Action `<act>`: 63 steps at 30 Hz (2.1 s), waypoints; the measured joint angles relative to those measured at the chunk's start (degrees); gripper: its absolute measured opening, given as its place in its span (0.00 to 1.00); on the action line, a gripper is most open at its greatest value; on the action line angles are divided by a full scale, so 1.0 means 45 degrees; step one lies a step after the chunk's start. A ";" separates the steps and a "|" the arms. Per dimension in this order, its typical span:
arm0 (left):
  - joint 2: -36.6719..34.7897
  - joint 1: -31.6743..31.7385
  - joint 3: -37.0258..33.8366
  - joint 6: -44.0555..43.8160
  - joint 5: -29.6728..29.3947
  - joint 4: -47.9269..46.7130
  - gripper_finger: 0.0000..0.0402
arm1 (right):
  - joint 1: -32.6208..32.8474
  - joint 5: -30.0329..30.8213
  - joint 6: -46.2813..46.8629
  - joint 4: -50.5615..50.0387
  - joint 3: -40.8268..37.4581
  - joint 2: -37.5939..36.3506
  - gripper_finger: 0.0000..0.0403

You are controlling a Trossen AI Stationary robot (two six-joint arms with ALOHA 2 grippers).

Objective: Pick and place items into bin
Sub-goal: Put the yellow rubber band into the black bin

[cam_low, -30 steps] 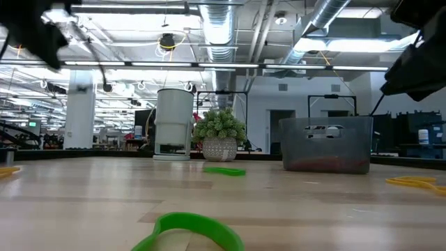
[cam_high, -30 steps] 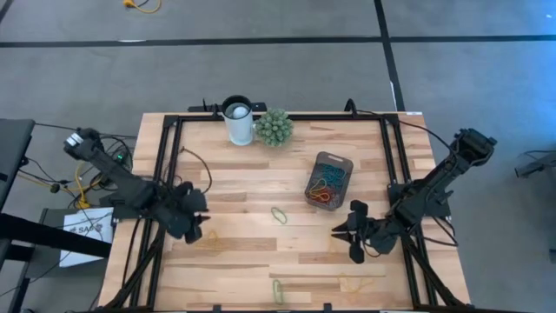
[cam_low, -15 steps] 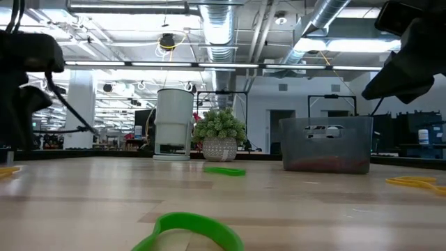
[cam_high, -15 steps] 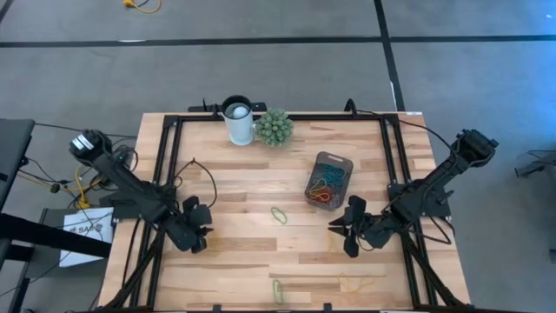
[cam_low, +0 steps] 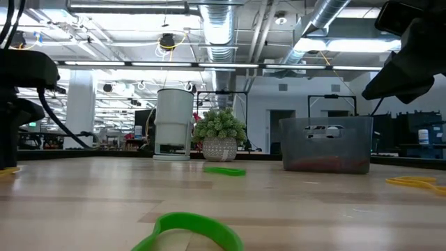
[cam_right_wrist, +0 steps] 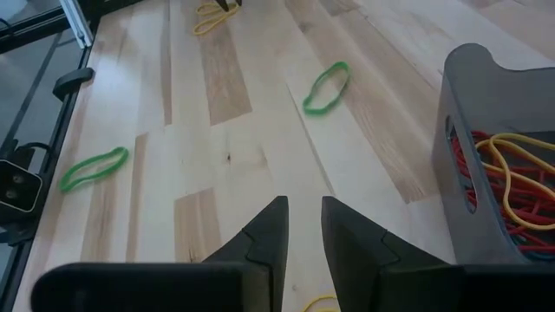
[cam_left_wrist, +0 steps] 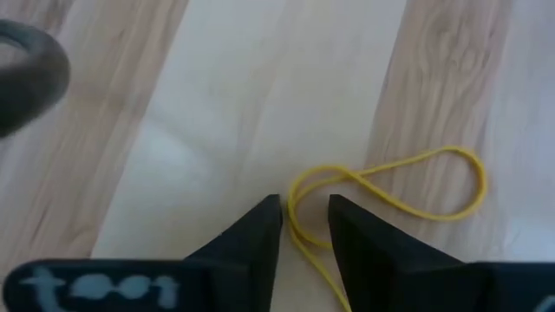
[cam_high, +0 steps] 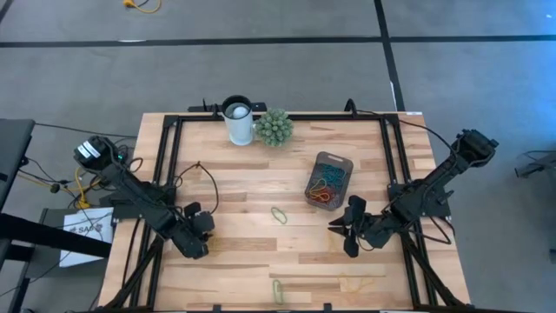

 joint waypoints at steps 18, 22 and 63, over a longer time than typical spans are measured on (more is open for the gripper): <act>0.0100 0.1237 0.2124 0.5358 -0.2368 0.1497 0.00 | -0.0073 0.0002 -0.0026 -0.0054 0.0000 0.0000 0.16; 0.0081 0.2526 0.3213 0.7243 -0.2960 0.1480 0.00 | -0.0087 0.0018 -0.0025 -0.0063 0.0000 0.0000 0.16; 1.1440 1.0702 1.5051 1.4275 0.4852 0.5080 0.00 | -0.0078 -0.5033 0.2451 0.0714 0.0005 0.3337 0.16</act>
